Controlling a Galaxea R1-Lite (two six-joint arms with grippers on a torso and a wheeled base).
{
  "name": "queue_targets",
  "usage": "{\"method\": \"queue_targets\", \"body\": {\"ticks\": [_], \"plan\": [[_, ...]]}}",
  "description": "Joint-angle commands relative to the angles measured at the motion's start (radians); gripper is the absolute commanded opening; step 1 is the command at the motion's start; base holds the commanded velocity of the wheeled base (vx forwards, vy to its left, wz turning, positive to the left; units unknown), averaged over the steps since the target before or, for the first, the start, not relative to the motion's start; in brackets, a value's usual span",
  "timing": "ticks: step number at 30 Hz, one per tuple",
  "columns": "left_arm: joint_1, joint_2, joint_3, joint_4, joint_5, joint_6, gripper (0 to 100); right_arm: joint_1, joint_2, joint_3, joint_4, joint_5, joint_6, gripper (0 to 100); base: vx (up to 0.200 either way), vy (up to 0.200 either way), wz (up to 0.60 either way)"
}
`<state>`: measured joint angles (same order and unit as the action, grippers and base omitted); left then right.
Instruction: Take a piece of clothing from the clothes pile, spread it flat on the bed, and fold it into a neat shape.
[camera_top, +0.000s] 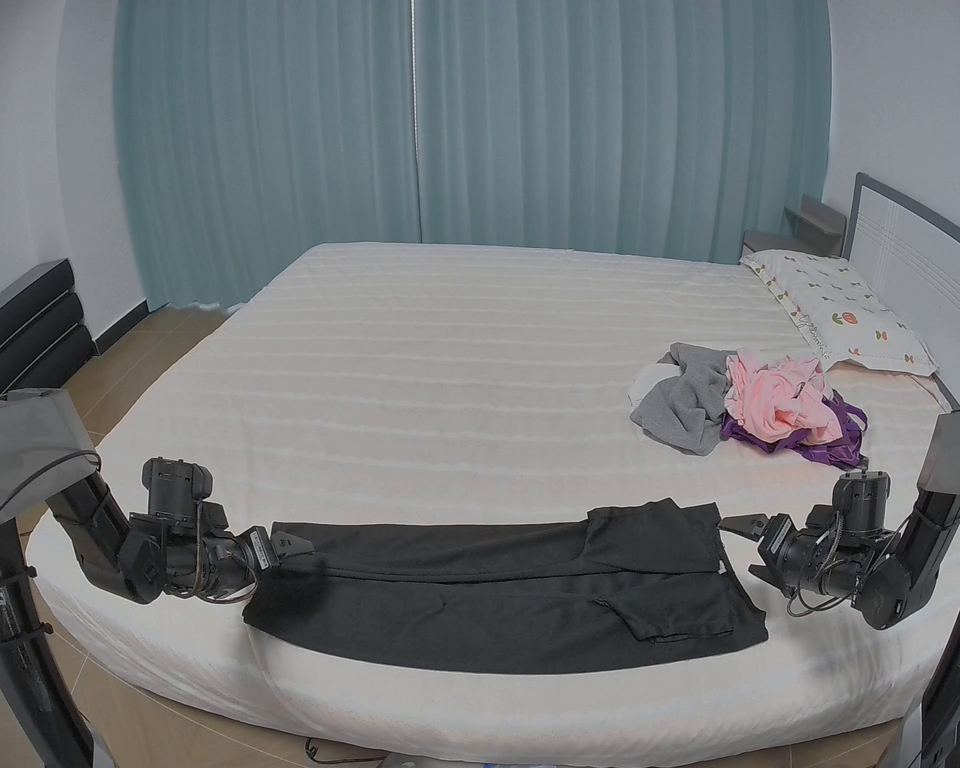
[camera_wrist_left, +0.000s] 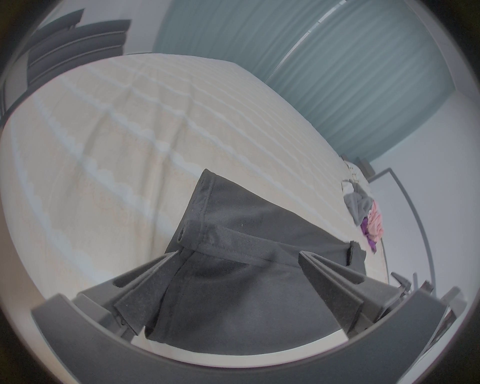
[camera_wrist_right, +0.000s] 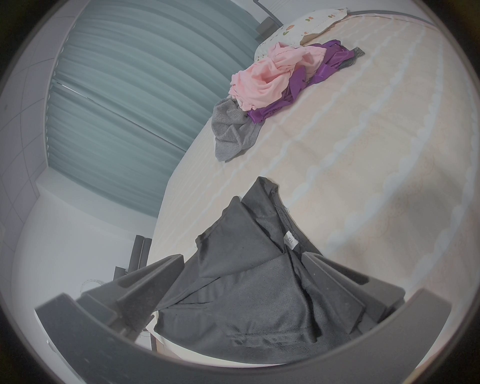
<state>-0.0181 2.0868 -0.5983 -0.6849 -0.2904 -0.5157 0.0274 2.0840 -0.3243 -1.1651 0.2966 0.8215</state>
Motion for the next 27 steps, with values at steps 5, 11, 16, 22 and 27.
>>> {"method": "queue_targets", "body": {"ticks": [5,11,16,22,27], "plan": [[-0.006,0.088,-0.051,-0.001,-0.001,0.066,100,0.008,0.022,0.005,-0.001,0.007,-0.007,100,0.000,0.000,0.00],[-0.003,0.108,-0.046,-0.002,-0.001,0.075,0,0.008,0.030,0.017,-0.004,0.009,-0.035,100,0.000,0.000,0.00],[0.012,0.098,-0.021,-0.004,0.008,0.085,0,0.008,0.031,0.031,-0.007,0.030,-0.079,100,0.000,0.000,0.00],[0.041,0.076,0.022,-0.007,0.011,0.111,0,0.008,0.080,0.011,-0.007,0.036,-0.137,100,0.000,0.000,0.00],[0.043,0.081,0.029,-0.007,0.014,0.112,0,-0.003,0.136,-0.002,-0.018,0.087,-0.223,100,0.000,0.000,0.00]]}}
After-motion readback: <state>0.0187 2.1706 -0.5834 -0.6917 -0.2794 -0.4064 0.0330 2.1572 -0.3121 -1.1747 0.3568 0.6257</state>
